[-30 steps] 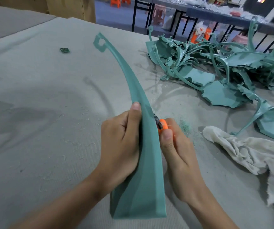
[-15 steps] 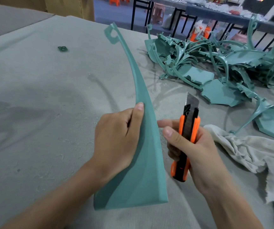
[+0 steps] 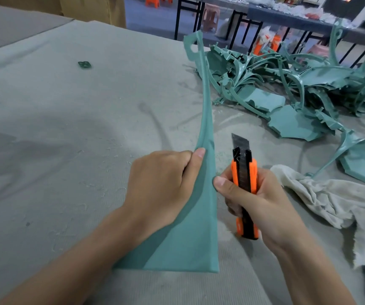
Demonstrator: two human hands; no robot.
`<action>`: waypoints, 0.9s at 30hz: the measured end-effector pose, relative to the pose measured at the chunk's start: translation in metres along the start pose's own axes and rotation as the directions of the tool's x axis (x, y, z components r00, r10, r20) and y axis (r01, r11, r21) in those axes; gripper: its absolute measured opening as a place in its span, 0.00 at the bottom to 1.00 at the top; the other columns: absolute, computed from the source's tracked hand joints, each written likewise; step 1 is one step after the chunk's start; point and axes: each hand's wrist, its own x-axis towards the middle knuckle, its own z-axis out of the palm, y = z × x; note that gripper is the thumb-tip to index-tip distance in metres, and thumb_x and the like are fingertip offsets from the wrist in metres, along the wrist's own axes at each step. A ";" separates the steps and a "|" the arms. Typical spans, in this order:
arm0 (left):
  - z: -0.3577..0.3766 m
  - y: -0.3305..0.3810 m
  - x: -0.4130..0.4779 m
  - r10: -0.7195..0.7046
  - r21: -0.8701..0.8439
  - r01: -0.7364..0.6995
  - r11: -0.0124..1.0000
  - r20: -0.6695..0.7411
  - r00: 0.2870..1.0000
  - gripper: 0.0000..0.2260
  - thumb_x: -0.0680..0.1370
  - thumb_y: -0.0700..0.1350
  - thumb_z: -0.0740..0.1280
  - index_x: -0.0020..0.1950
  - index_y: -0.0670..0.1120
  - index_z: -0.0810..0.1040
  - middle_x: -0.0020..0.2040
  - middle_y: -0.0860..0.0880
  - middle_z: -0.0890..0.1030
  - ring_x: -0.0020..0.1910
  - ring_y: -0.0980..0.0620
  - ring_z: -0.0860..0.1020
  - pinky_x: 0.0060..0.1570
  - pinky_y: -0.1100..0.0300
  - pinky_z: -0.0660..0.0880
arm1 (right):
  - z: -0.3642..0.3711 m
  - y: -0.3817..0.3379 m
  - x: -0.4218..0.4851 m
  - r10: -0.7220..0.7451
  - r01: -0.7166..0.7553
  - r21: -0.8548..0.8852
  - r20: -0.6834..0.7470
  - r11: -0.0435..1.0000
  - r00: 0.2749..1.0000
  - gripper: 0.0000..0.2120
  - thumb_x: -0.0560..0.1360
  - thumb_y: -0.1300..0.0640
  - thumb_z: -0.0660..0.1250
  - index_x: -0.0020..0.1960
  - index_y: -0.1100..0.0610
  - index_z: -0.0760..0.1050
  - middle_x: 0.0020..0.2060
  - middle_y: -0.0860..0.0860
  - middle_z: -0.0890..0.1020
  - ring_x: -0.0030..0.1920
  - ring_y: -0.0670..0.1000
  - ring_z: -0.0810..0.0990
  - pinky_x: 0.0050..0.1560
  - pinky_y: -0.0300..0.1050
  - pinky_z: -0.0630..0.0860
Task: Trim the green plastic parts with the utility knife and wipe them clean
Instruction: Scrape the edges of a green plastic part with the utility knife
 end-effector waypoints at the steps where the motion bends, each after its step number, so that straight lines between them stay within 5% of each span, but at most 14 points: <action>1: 0.000 0.000 -0.001 0.001 0.040 -0.002 0.999 0.019 1.000 0.24 0.83 0.52 0.53 0.27 0.50 0.53 0.21 0.54 0.58 0.22 0.50 0.63 0.24 0.58 0.59 | 0.001 0.000 0.000 -0.044 0.043 -0.079 -0.010 0.996 0.999 0.18 0.71 0.54 0.70 0.31 0.61 0.65 0.25 0.49 0.61 0.28 0.50 0.58 0.30 0.44 0.57; 5: 0.002 -0.002 -0.001 -0.019 0.113 0.012 0.994 0.069 0.997 0.22 0.80 0.55 0.49 0.28 0.49 0.58 0.23 0.54 0.62 0.24 0.48 0.67 0.25 0.57 0.59 | 0.003 0.001 0.003 -0.129 0.116 -0.317 -0.022 0.941 0.991 0.19 0.73 0.53 0.66 0.30 0.54 0.59 0.26 0.45 0.58 0.28 0.48 0.57 0.31 0.47 0.55; 9: 0.001 -0.006 0.002 -0.025 0.080 0.024 0.997 0.010 1.000 0.25 0.83 0.51 0.55 0.28 0.50 0.52 0.21 0.55 0.56 0.22 0.49 0.61 0.24 0.60 0.54 | -0.006 0.005 0.004 -0.038 0.030 -0.123 -0.058 0.992 0.998 0.16 0.76 0.57 0.70 0.36 0.66 0.71 0.25 0.51 0.66 0.26 0.49 0.63 0.28 0.41 0.62; 13: 0.000 -0.005 0.002 -0.022 0.086 0.023 0.996 -0.011 1.000 0.23 0.81 0.51 0.56 0.28 0.51 0.51 0.21 0.55 0.54 0.22 0.49 0.60 0.24 0.59 0.56 | -0.007 0.001 0.002 0.077 -0.077 0.041 -0.009 0.996 0.997 0.04 0.74 0.62 0.73 0.41 0.57 0.84 0.26 0.52 0.78 0.23 0.47 0.68 0.25 0.36 0.67; 18: 0.000 -0.004 0.001 -0.026 0.063 0.026 0.998 0.006 1.000 0.24 0.82 0.51 0.55 0.28 0.51 0.52 0.22 0.55 0.57 0.23 0.48 0.62 0.26 0.58 0.59 | -0.003 -0.004 0.004 0.144 -0.148 0.090 0.057 0.985 0.988 0.04 0.63 0.54 0.77 0.34 0.53 0.83 0.26 0.53 0.78 0.22 0.47 0.66 0.24 0.37 0.64; 27: -0.001 -0.001 0.000 -0.020 0.035 0.018 0.999 0.055 0.998 0.23 0.81 0.52 0.55 0.28 0.51 0.52 0.21 0.54 0.56 0.21 0.53 0.59 0.24 0.59 0.56 | 0.001 -0.003 0.003 0.145 -0.152 0.093 0.085 0.984 0.986 0.07 0.70 0.62 0.70 0.34 0.55 0.79 0.24 0.53 0.74 0.21 0.47 0.66 0.24 0.36 0.65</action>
